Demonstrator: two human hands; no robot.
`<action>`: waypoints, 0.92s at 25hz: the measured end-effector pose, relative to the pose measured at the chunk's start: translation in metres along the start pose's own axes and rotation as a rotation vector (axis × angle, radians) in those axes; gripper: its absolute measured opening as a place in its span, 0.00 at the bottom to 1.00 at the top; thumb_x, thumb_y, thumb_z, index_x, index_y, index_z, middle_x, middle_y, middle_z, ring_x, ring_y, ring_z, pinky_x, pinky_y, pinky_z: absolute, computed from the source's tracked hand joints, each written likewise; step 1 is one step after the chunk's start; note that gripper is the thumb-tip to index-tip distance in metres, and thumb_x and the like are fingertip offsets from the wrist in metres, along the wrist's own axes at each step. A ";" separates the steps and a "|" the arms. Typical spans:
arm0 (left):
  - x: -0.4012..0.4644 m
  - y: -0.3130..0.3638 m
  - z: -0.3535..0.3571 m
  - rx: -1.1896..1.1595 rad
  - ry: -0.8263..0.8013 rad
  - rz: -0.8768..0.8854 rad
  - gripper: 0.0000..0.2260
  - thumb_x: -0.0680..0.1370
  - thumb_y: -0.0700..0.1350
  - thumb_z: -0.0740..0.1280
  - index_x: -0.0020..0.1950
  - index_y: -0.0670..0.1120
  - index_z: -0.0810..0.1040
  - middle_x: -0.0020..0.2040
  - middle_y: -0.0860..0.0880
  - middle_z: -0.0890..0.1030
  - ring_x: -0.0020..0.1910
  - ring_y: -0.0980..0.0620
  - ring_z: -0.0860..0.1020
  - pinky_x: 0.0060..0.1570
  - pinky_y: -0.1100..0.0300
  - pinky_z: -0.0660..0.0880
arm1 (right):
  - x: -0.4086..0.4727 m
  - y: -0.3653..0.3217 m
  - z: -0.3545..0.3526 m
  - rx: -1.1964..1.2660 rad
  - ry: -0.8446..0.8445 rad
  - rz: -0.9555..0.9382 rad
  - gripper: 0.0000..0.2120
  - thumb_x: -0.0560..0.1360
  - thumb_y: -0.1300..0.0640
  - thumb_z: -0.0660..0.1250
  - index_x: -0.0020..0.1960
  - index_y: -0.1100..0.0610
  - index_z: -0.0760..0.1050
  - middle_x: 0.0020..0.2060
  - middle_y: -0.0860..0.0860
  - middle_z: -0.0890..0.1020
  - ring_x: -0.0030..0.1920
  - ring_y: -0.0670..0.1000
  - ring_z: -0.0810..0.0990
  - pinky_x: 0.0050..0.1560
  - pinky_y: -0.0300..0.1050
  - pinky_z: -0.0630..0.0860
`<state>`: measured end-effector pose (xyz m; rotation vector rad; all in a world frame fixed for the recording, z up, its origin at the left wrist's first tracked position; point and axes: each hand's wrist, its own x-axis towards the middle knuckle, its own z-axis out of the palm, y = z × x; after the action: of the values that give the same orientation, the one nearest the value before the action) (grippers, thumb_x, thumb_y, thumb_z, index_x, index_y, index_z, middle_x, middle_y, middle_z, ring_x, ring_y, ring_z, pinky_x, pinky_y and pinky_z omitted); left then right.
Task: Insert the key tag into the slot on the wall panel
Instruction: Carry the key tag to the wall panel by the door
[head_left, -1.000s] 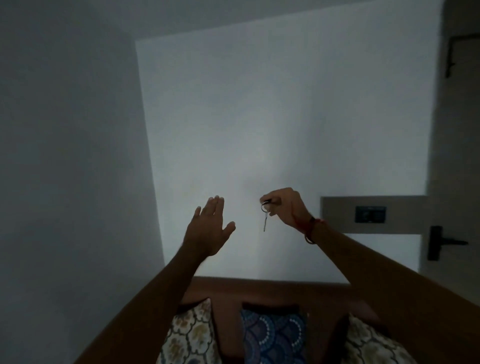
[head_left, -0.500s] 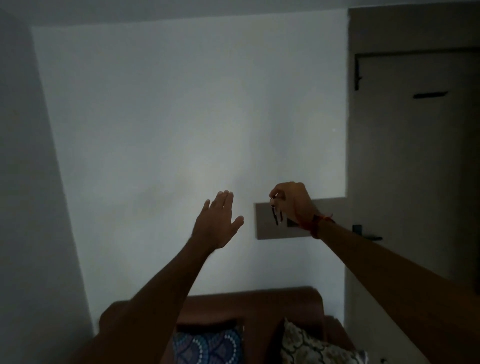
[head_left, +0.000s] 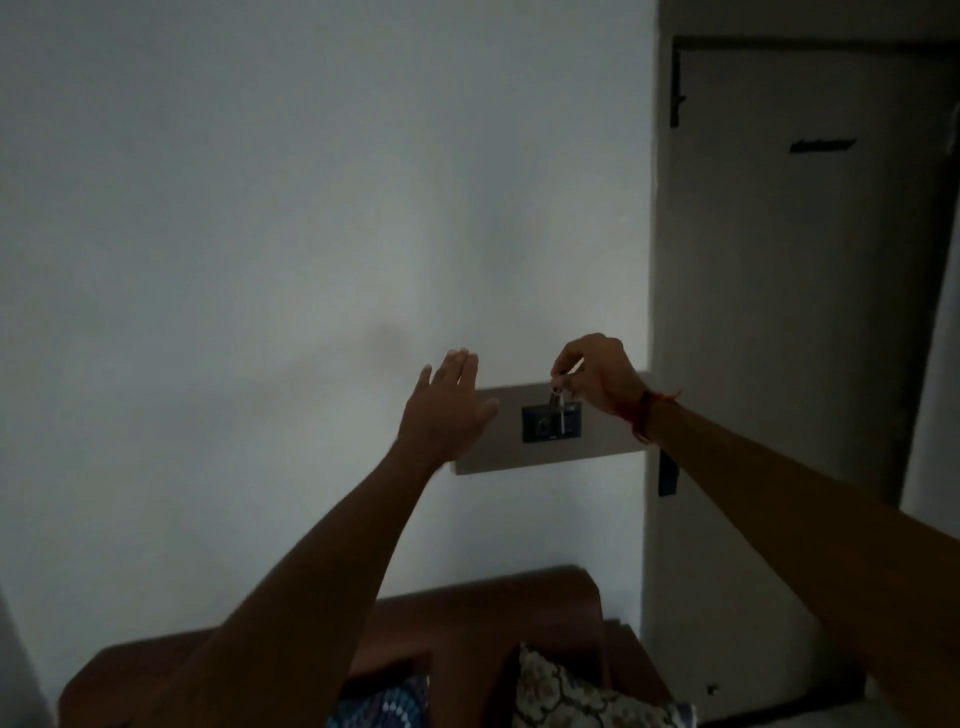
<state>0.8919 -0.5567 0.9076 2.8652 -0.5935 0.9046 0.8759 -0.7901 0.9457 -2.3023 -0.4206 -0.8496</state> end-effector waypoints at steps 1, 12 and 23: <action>0.016 -0.004 0.009 -0.015 -0.013 -0.001 0.34 0.84 0.58 0.55 0.83 0.41 0.49 0.84 0.42 0.52 0.83 0.47 0.49 0.82 0.46 0.49 | 0.014 0.011 0.003 -0.009 -0.016 0.008 0.05 0.66 0.66 0.77 0.40 0.68 0.83 0.39 0.64 0.85 0.40 0.59 0.84 0.45 0.52 0.81; 0.141 -0.044 0.123 -0.158 -0.044 -0.003 0.33 0.83 0.56 0.59 0.82 0.40 0.54 0.82 0.39 0.58 0.82 0.44 0.55 0.81 0.43 0.53 | 0.122 0.128 0.067 -0.076 -0.083 0.129 0.06 0.67 0.64 0.77 0.41 0.68 0.84 0.36 0.63 0.86 0.21 0.35 0.77 0.42 0.43 0.81; 0.213 -0.016 0.218 -0.134 -0.103 -0.055 0.32 0.82 0.56 0.59 0.81 0.40 0.55 0.82 0.40 0.58 0.82 0.44 0.56 0.80 0.42 0.55 | 0.194 0.257 0.115 -0.011 -0.120 0.186 0.09 0.65 0.62 0.78 0.40 0.67 0.85 0.36 0.64 0.87 0.38 0.58 0.86 0.35 0.39 0.76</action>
<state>1.1749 -0.6547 0.8493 2.8053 -0.5580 0.6849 1.1983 -0.8909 0.8902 -2.3673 -0.2487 -0.6264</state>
